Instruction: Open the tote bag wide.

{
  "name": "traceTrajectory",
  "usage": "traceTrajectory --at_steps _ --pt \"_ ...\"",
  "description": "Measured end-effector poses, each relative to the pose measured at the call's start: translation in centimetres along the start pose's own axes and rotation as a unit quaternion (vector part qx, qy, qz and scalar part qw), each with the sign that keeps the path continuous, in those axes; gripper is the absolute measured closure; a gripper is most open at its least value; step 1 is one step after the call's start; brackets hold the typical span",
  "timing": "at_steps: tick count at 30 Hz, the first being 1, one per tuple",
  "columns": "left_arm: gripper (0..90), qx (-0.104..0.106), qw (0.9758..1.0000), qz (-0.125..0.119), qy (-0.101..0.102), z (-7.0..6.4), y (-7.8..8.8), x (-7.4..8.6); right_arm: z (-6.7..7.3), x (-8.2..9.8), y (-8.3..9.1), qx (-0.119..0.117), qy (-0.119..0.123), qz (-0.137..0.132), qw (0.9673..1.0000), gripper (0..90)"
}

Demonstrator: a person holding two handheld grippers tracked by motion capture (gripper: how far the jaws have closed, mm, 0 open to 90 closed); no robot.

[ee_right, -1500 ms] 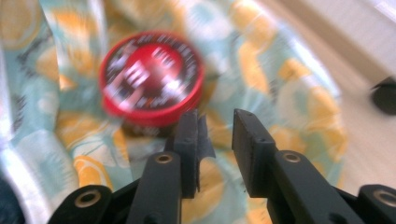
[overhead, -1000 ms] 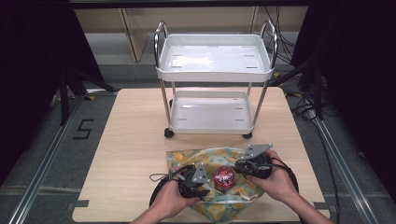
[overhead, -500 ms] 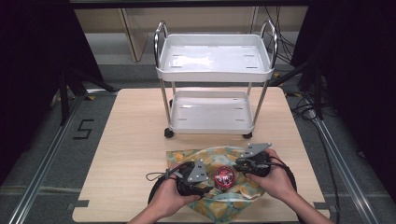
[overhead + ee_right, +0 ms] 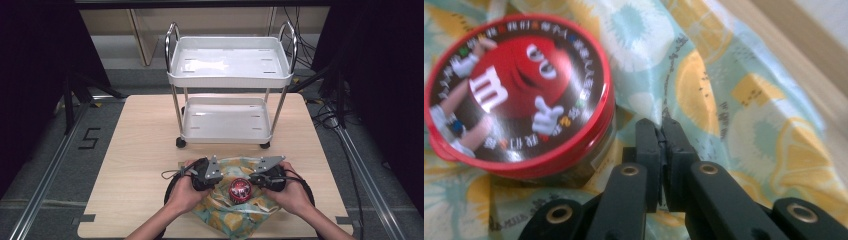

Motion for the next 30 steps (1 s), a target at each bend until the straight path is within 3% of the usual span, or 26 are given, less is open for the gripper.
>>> traceTrajectory --at_steps 1,5,7,8,11,12,13,14,16,17,18,19,21,22,23,25,28,29,30 --pt "79.1 0.003 1.0 -0.001 0.009 -0.3 -0.2 0.1 -0.2 0.0 -0.2 0.005 0.008 -0.004 1.0 88.7" --pt "84.1 0.006 0.9997 0.022 0.002 -0.5 -0.6 0.7 0.0 0.5 -0.6 0.006 0.008 0.007 0.9999 88.5" --pt "85.8 0.009 0.9997 0.02 0.013 -0.7 -0.8 0.8 -0.3 0.8 -0.7 0.009 0.023 0.015 0.9996 88.4" --pt "86.2 0.01 0.9996 0.024 0.012 -0.7 -0.9 0.9 0.2 0.9 -0.6 -0.001 0.007 0.019 0.9998 88.4" --pt "86.2 0.014 0.9994 0.028 0.014 -1.0 -1.2 1.2 0.2 1.1 -0.5 -0.002 0.009 0.028 0.9996 88.2" --pt "85.9 0.015 0.9994 0.026 0.016 -1.1 -1.3 1.2 0.1 1.1 -0.5 -0.001 0.012 0.027 0.9996 87.9" --pt "85.4 0.015 0.9994 0.026 0.017 -1.1 -1.3 1.2 -0.1 0.9 -1.0 0.009 0.016 0.009 0.9998 87.2" --pt "84.2 0.013 0.9995 0.026 0.016 -1.1 -1.3 1.2 0.0 1.1 -1.0 0.008 0.014 0.015 0.9998 85.7" --pt "79.4 0.007 0.9996 0.027 0.007 -0.7 -1.0 1.2 -0.1 1.2 -0.8 0.007 0.022 0.02 0.9995 80.7" --pt "75.3 0.002 0.9997 0.014 0.02 -0.8 -0.9 0.9 0.1 1.2 -0.5 -0.001 0.012 0.025 0.9996 77.4" --pt "72.7 -0.001 0.9998 0.013 0.014 -0.5 -0.6 0.8 0.0 1.1 -0.5 0.007 0.017 0.013 0.9997 74.1" --pt "69.8 -0.005 0.9997 0.001 0.025 -0.5 -0.3 0.5 0.1 1.0 -0.2 -0.001 0.015 0.013 0.9998 70.9" --pt "61.8 -0.02 0.9993 -0.009 0.029 -0.1 0.4 0.3 0.4 0.9 0.8 -0.007 -0.014 0.016 0.9998 66.8" --pt "57.8 -0.021 0.9994 -0.012 0.026 0.0 0.8 0.2 0.5 0.8 1.2 -0.018 -0.013 0.013 0.9997 64.1" --pt "54.8 -0.02 0.9991 -0.021 0.031 -0.1 1.3 0.0 0.3 0.7 1.5 -0.012 -0.01 0.008 0.9998 61.4" --pt "48.7 -0.025 0.9989 -0.027 0.028 0.1 1.9 -0.1 -0.2 0.6 2.0 -0.013 0.024 -0.002 0.9996 57.3" --pt "43.5 -0.03 0.9973 -0.05 0.044 -0.1 2.9 -0.4 -0.2 0.8 2.5 -0.013 0.021 -0.008 0.9997 52.7" --pt "41.1 -0.037 0.9965 -0.054 0.052 0.1 3.2 -0.4 -0.1 0.9 2.8 -0.012 0.007 -0.006 0.9999 51.2" --pt "39.6 -0.038 0.9955 -0.063 0.06 0.1 3.6 -0.4 -0.3 0.9 2.9 -0.011 0.014 -0.012 0.9998 50.0"
Point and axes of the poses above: each handheld gripper's, and its own axes: y roughly backward along the jaws, x roughly out of its underside, z roughly to its left, the point moved 10 cm from there along -y, roughly forward along the jaws, and after that the axes turned 5 degrees about -y, right-handed, at the moved point
